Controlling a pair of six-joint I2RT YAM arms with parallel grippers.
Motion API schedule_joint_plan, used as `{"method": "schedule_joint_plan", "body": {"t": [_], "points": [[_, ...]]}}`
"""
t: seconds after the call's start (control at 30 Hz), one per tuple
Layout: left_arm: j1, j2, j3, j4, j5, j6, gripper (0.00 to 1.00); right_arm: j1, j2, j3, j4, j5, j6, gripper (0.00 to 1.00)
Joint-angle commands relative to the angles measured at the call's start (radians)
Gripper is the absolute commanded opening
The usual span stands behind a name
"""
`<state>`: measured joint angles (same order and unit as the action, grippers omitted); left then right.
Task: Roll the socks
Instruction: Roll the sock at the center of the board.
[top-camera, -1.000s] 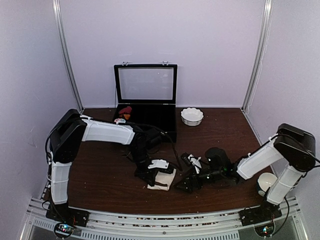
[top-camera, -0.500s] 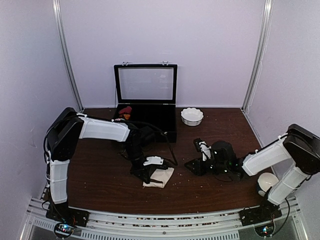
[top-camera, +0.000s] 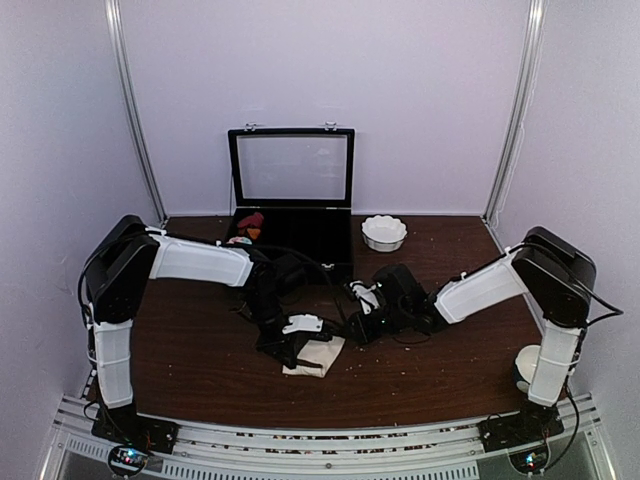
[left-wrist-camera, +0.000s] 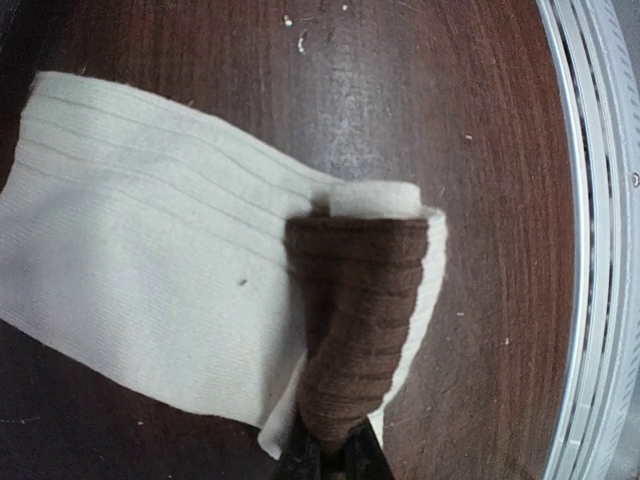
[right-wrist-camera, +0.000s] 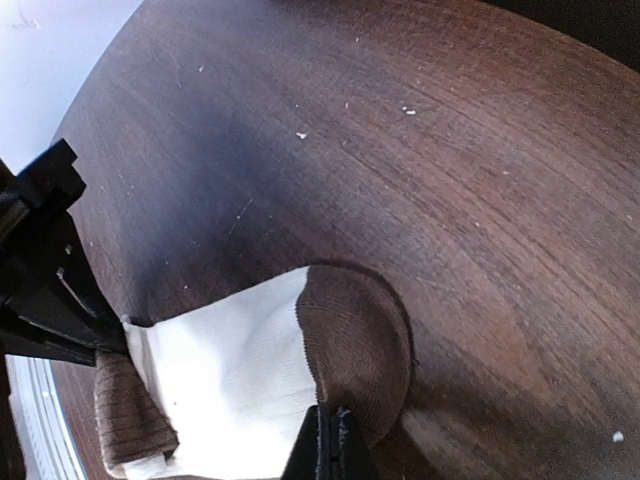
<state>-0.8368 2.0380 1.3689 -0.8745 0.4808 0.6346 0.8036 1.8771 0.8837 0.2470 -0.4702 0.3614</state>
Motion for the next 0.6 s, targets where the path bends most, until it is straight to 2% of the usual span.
{"method": "schedule_joint_plan", "body": {"t": [0.0,0.3,0.43,0.57], "points": [[0.004,0.002,-0.024,0.002,-0.081,-0.012,0.00,0.014,0.041,0.056,-0.120,-0.026,-0.056,0.00],[0.005,0.011,-0.008,0.001,-0.084,-0.007,0.00,0.029,0.149,0.182,-0.310,0.065,-0.112,0.00],[0.009,0.019,0.009,0.008,-0.117,-0.016,0.00,0.025,0.195,0.298,-0.393,0.134,-0.124,0.00],[0.033,0.056,0.083,-0.019,-0.154,-0.038,0.00,0.013,0.213,0.377,-0.449,0.216,-0.133,0.00]]}}
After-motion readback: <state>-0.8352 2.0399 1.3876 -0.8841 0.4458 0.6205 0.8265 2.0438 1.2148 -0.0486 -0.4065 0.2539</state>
